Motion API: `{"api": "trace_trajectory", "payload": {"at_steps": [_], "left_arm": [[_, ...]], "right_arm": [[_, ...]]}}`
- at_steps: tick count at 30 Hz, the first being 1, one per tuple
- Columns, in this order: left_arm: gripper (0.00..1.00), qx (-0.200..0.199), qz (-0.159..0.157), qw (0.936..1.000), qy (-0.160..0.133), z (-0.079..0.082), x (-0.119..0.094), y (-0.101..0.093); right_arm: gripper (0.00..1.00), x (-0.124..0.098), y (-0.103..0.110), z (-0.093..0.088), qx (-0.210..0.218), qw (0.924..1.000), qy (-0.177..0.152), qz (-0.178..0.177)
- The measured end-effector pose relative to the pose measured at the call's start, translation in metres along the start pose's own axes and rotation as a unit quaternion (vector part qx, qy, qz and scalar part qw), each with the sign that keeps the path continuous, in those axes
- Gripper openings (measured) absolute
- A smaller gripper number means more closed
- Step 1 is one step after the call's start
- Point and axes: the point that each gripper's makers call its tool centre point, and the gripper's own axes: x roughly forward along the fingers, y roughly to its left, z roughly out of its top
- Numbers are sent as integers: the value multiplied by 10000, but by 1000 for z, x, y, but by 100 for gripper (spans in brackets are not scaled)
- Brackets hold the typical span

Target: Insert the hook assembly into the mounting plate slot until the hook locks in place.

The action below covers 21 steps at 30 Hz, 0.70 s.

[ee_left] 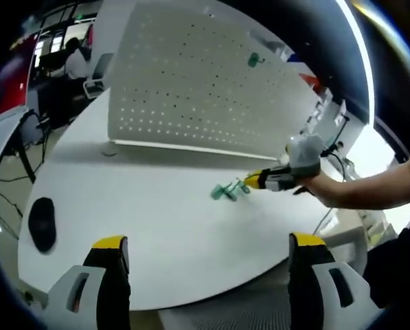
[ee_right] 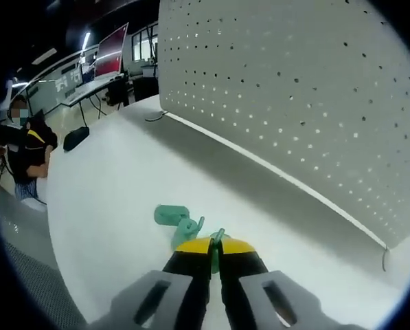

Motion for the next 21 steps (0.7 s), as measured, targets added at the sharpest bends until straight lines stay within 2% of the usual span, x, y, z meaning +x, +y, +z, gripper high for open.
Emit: {"api": "trace_trajectory", "payload": {"at_steps": [4,8,11,17,20,21], "left_arm": [[98,44,-14,10000,-47,5,-1,-3],[98,115,-54,9999,-99,10,-1,-8],[98,170,-79,9997,-125,13,-1,-11],[98,291,30,9991,-311,28,-4,-11],[97,245,-8,9989,-390,35,-5,-14],[96,210,-29,9989,-422,37,-5,-15]], "right_arm": [[0,-16,-10,15,124,9993,-321,-171],[0,-31,-10,28,328,9981,-515,-96],[0,-40,-9,34,320,9973,-651,-113],[0,-62,4,52,419,9939,-1020,15],[0,-73,24,66,515,9888,-1340,408],[0,-77,28,68,490,9885,-1364,424]]}}
